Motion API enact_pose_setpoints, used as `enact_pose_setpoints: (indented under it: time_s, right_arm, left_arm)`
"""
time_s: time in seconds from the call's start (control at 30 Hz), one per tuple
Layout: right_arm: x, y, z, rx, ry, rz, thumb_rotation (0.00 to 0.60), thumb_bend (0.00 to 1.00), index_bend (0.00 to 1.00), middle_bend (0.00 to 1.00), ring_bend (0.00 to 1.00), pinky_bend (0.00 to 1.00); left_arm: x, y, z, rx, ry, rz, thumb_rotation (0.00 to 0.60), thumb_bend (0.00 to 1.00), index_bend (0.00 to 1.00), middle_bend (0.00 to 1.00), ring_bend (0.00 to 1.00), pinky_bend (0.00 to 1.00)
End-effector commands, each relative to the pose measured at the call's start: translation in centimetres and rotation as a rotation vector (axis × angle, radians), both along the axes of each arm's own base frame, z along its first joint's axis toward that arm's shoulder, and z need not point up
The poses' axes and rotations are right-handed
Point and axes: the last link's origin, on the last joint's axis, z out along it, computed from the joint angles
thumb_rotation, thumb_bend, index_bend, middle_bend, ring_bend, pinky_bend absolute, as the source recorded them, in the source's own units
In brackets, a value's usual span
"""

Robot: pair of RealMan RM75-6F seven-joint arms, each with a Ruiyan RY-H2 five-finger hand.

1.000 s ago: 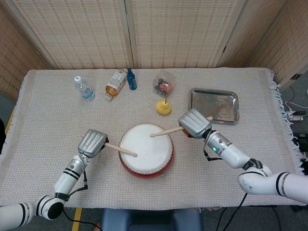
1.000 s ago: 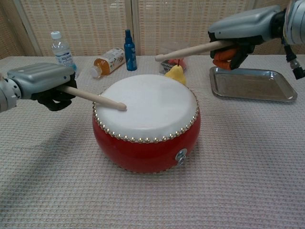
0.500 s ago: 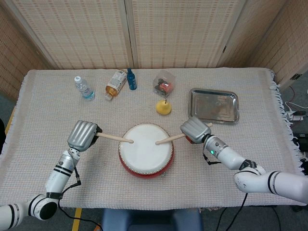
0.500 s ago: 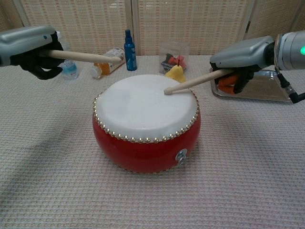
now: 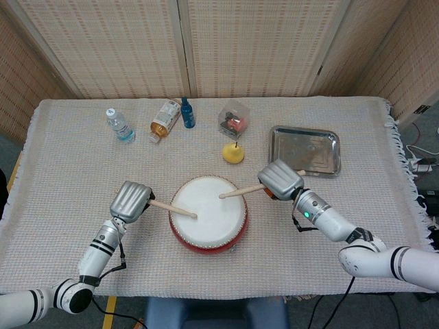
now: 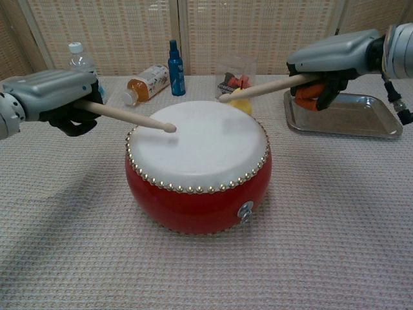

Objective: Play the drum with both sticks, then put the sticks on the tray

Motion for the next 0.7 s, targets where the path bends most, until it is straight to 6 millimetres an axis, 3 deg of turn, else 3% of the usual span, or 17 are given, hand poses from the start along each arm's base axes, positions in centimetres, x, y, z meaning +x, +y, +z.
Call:
enact_pose_setpoints:
  time_s: [0.03,0.23,0.4,0.53,0.7]
  right_arm:
    - [-1.0,0.0,-1.5,0.037,0.052,-0.022,0.6,0.93,1.0,0.98,1.0,1.0]
    - [-0.6,0.0,-1.2,0.009,0.035,-0.009,0.6,0.93,1.0,0.98,1.0,1.0]
    - [1.2,0.4,1.3,-0.061,-0.095,0.042,0.6,0.93,1.0,0.98,1.0,1.0]
    - [0.9,0.4,1.6,-0.058,-0.086,0.041,0.6,0.93,1.0,0.98,1.0,1.0]
    - [0.3,0.3,1.1,-0.041,-0.061,0.023,0.6,0.93,1.0,0.98,1.0,1.0]
  left_arm:
    - [0.9,0.0,2.5,0.052,-0.069,-0.02,0.6,0.84,1.0,1.0,1.0,1.0]
    - [1.0,0.2,2.5,0.027,-0.089,-0.006,0.6,0.84,1.0,1.0,1.0,1.0]
    - [0.1,0.3,-0.7,-0.048,0.011,0.006,0.6,0.84,1.0,1.0,1.0,1.0]
    - [-0.5,0.3,-2.3,-0.066,0.119,-0.007,0.6,0.84,1.0,1.0,1.0,1.0]
    - [-0.4,0.4,-1.8,-0.044,0.122,-0.003,0.6,0.84,1.0,1.0,1.0,1.0]
